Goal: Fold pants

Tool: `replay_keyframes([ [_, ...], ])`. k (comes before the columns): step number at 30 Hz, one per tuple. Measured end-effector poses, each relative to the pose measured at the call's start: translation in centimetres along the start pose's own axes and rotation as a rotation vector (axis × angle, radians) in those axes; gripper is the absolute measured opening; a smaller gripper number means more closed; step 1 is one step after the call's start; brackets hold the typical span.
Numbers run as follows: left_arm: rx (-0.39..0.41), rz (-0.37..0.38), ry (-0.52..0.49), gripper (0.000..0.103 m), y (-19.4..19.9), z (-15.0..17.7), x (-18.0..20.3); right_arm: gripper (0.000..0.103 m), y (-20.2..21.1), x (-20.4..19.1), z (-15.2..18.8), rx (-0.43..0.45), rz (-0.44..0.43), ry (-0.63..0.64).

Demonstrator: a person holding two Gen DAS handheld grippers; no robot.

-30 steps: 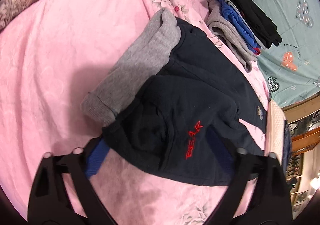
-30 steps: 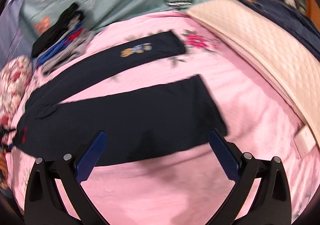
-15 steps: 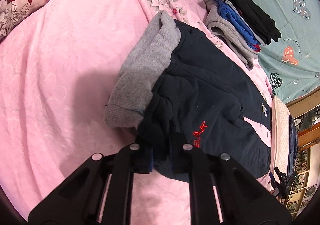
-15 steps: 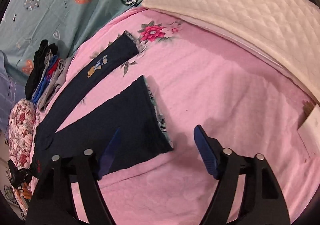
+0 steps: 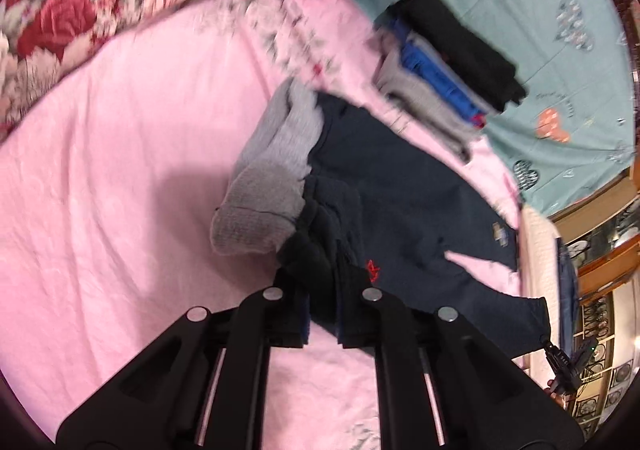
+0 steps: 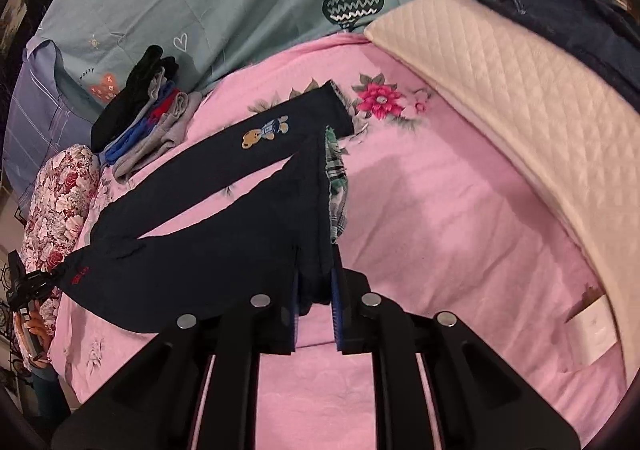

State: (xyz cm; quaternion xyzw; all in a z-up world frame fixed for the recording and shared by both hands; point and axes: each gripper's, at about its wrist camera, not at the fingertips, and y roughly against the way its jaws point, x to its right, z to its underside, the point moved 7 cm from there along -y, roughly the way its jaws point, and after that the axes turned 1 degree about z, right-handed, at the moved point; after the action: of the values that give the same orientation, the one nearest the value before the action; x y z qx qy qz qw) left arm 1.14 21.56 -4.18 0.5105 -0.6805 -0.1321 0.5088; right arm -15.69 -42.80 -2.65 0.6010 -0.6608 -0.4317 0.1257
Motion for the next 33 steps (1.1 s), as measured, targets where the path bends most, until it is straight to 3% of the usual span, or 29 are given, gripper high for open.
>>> replay_keyframes([
  [5, -0.039, -0.049, -0.033, 0.009, -0.1, 0.7, -0.3, 0.017, 0.2, 2.4, 2.5, -0.083, 0.092, -0.015],
  [6, -0.054, -0.070, -0.037, 0.009, -0.6, 1.1, -0.9, 0.030, -0.7, 3.2, 3.6, -0.131, 0.139, -0.013],
  [7, -0.072, -0.092, -0.044, 0.011, -1.2, 1.7, -1.6, 0.049, -1.6, 4.3, 4.6, -0.179, 0.203, -0.017],
  [8, -0.097, -0.116, -0.044, 0.017, -1.8, 2.3, -2.4, 0.053, -2.3, 5.2, 5.1, -0.205, 0.254, -0.026],
  [10, -0.150, -0.160, -0.022, 0.037, -2.8, 3.6, -4.3, 0.053, -2.6, 6.1, 4.7, -0.198, 0.251, -0.063],
  [13, -0.128, -0.173, -0.013, 0.050, -1.7, 3.6, -6.2, 0.053, -3.2, 5.7, 1.2, -0.106, 0.174, -0.107],
  [14, -0.110, -0.203, -0.012, 0.065, -1.0, 3.3, -6.6, 0.053, -3.9, 5.1, -0.4, -0.081, 0.144, -0.102],
  [15, -0.080, -0.242, -0.017, 0.069, -0.3, 2.7, -6.9, 0.053, -4.9, 4.4, -2.0, -0.061, 0.119, -0.091],
  [16, -0.041, -0.287, -0.034, 0.069, 0.7, 1.9, -7.1, 0.053, -5.8, 3.7, -3.3, -0.046, 0.107, -0.080],
  [19, 0.006, -0.308, -0.040, 0.070, 2.8, 0.2, -6.5, 0.053, -10.2, 2.1, -7.1, -0.029, 0.097, -0.080],
  [22, 0.046, -0.362, -0.074, 0.080, 4.4, -1.4, -5.6, 0.053, -14.7, 1.5, -10.0, -0.038, 0.076, -0.097],
  [27, 0.045, -0.404, -0.118, 0.081, 3.7, -3.1, -3.4, 0.053, -19.6, 0.6, -12.7, -0.065, 0.076, -0.064],
  [29, 0.031, -0.411, -0.138, 0.082, 2.6, -3.6, -2.4, 0.038, -20.7, -0.2, -12.6, -0.100, 0.022, -0.057],
  [31, 0.018, -0.408, -0.155, 0.082, 1.0, -3.9, -1.3, 0.009, -20.9, -1.4, -12.4, -0.122, 0.065, 0.026],
  [33, -0.002, -0.406, -0.177, 0.082, -0.9, -4.5, -0.2, 0.007, -19.8, -2.2, -12.7, -0.113, 0.041, 0.048],
])
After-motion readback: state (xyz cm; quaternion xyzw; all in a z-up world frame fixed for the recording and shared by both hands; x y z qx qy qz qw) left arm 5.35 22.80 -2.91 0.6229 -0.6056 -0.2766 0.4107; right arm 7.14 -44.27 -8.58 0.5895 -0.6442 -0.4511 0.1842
